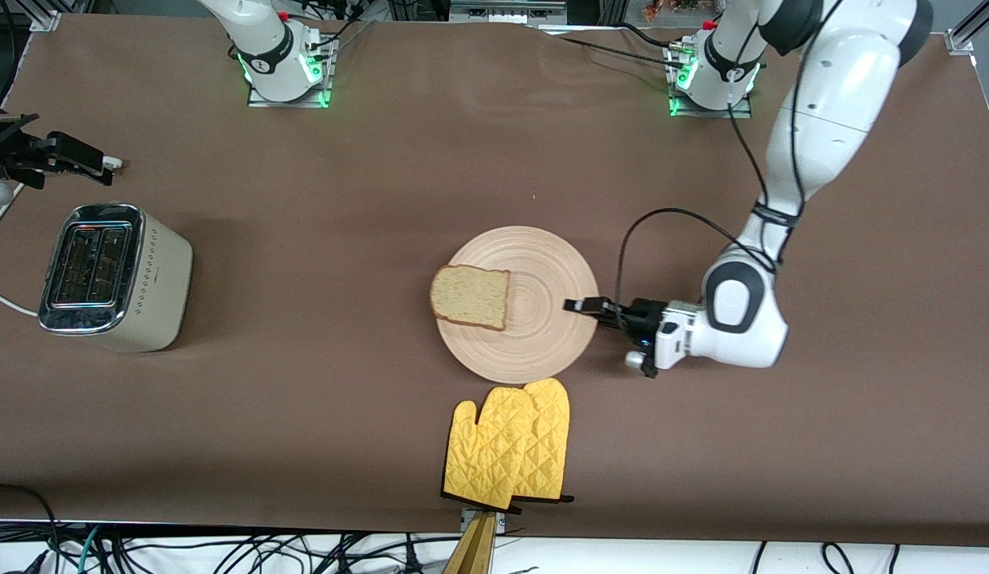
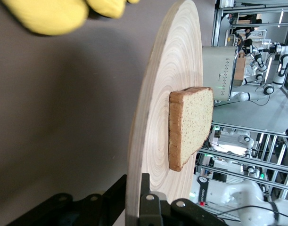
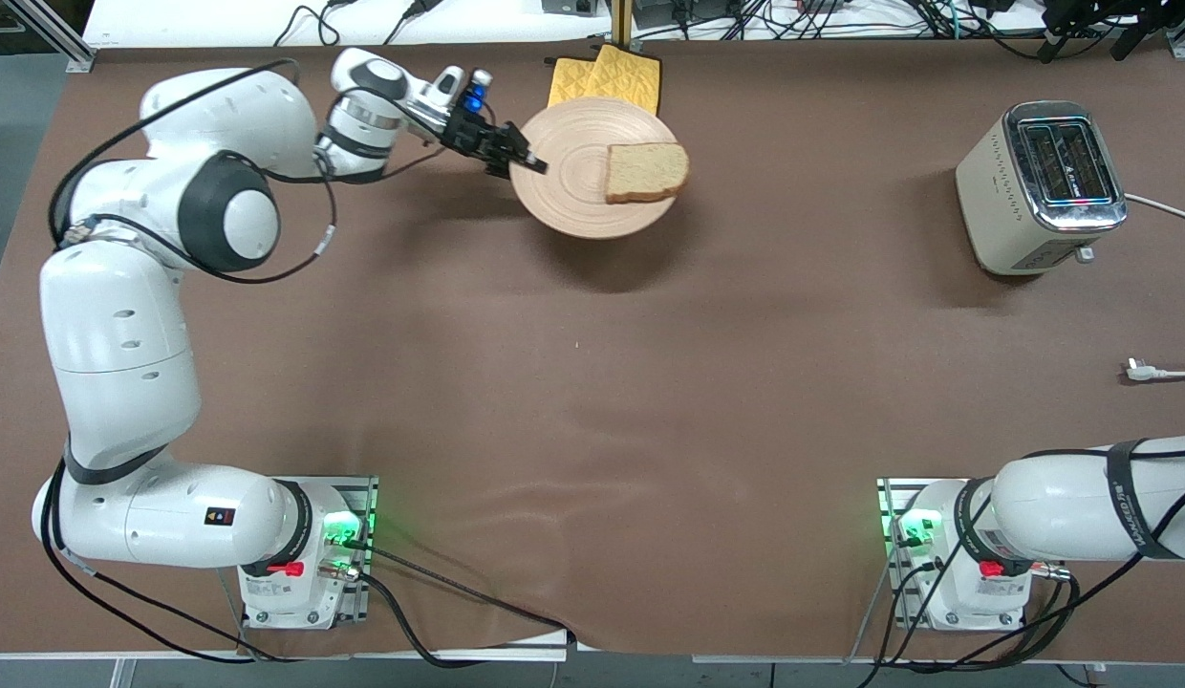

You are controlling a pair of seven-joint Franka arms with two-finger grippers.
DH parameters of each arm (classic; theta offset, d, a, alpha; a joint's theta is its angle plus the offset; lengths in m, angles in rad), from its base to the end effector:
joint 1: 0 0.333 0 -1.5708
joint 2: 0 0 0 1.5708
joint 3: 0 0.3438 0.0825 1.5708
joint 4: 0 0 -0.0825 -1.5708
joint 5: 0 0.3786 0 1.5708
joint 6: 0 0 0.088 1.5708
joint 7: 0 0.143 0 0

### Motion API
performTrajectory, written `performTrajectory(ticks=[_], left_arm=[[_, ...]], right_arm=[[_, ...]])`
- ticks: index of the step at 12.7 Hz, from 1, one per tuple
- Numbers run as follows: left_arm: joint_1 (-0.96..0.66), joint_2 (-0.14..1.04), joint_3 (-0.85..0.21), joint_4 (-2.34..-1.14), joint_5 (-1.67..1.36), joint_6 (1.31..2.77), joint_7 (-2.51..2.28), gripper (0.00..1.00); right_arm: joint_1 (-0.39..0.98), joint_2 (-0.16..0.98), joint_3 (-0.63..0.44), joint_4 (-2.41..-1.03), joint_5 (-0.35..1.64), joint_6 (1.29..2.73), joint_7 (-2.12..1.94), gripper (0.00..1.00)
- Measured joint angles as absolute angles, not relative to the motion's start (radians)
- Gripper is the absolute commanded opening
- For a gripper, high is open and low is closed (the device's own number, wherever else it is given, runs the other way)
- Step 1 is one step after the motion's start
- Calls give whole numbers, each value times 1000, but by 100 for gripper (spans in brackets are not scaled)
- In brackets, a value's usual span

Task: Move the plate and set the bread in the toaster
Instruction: 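Push the wooden plate with the left gripper toward the toaster, then reach the right gripper to the bread while the left gripper withdraws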

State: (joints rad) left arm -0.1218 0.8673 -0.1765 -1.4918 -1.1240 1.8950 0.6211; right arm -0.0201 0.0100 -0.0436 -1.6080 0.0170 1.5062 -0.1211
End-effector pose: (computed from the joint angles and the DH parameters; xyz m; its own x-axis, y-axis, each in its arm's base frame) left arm 0.6529 -0.2797 0.1779 0.9611 -0.2624 -0.0868 -0.0278 -0.4045 0.9141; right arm 0.5386 -0.0317 0.5886 0.9923 0.0588 -0.1087 0.0558 -0.9980 -0.0299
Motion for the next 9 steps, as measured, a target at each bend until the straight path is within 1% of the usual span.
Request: performTrajectory(ticks=[3,7,8,9], left_arm=[[-214,896,-135,-1496,-1200,1937,682,0],[-222,931,-125,-1496,-1202,1953,695,0],[-222,938,-125,-1496,-1202,1953,696,9],[-223,944,-125,-1496,-1202,1953,697,33]], right_arm=[[-18,11,-11,-1608,17,1505,-121,100],[-13,45,-5,-1608,17,1505,-121,100],[-13,52,-5,-1608,17,1506,-121,100],[-13,63,-5,-1608,17,1505,-122,100]])
